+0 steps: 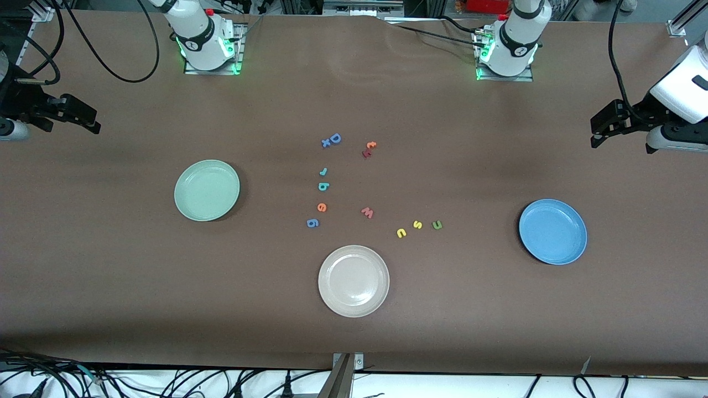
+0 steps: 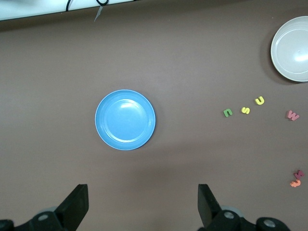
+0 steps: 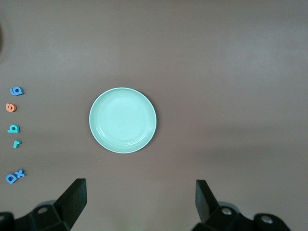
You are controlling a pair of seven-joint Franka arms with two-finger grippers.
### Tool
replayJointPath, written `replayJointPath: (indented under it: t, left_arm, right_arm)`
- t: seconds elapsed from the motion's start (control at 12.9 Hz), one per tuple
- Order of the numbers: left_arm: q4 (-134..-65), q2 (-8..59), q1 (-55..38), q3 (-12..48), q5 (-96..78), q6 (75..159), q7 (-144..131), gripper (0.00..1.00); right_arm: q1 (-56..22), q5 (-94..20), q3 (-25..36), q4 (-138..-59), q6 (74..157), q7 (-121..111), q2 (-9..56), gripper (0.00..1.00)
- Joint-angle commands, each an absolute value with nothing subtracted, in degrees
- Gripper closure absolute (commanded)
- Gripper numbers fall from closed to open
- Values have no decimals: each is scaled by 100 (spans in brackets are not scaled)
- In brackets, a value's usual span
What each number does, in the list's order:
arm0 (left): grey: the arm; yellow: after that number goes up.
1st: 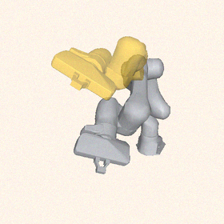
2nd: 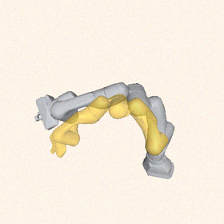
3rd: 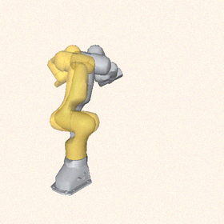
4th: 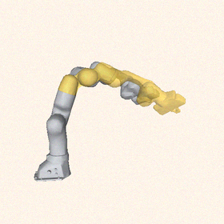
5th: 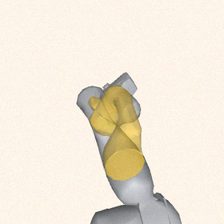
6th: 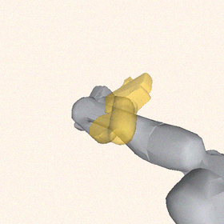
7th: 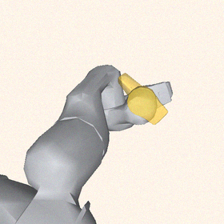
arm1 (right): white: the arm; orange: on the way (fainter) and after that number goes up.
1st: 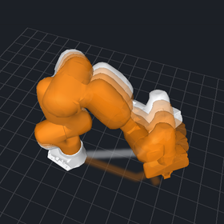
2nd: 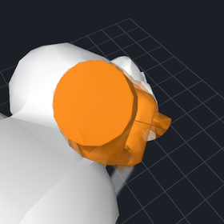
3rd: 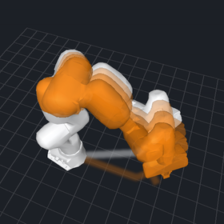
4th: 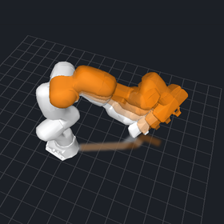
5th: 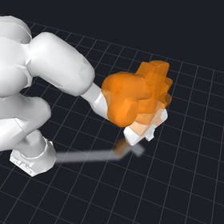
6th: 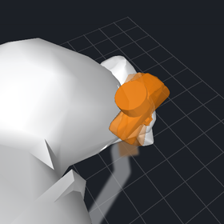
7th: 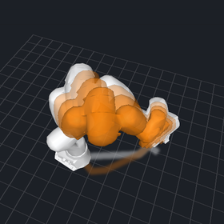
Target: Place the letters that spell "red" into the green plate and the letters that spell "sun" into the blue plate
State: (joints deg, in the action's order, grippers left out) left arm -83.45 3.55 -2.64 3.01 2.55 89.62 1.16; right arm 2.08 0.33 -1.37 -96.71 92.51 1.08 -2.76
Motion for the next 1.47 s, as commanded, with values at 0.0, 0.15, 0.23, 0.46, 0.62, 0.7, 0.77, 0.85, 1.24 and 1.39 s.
replayJointPath:
  t: [0.0,0.15,0.23,0.46,0.62,0.7,0.77,0.85,1.24,1.39]
  left_arm:
    - [-8394,264,-264,316,404,8991,62,0]
    - [-8394,264,-255,316,404,8991,62,0]
    - [-8385,264,-255,316,404,9000,62,0]
    - [-8332,264,-246,316,387,9000,62,0]
    - [-8306,264,-272,316,396,9000,62,0]
    - [-8306,264,-264,316,396,9000,62,0]
    - [-8306,264,-246,316,387,9000,62,0]
    - [-8306,264,-246,316,387,9000,62,0]
    - [-8306,264,-237,316,387,9000,79,0]
    - [-8253,465,-290,325,475,9017,97,0]
  right_arm:
    - [281,88,-211,-9527,9123,123,-229,0]
    - [273,88,-211,-9527,9097,123,-237,0]
    - [272,88,-211,-9527,9044,132,-237,0]
    - [168,88,-220,-9536,9026,149,-229,0]
    - [106,105,-228,-9536,9026,141,-220,0]
    - [-86,123,-220,-9527,9035,132,-194,0]
    - [-236,140,-220,-9519,9061,123,-159,0]
    - [-420,184,-220,-9519,9027,123,-45,0]
    - [-1447,167,-220,-9519,9288,167,807,0]
    - [-1704,167,-211,-9519,9631,673,1079,0]
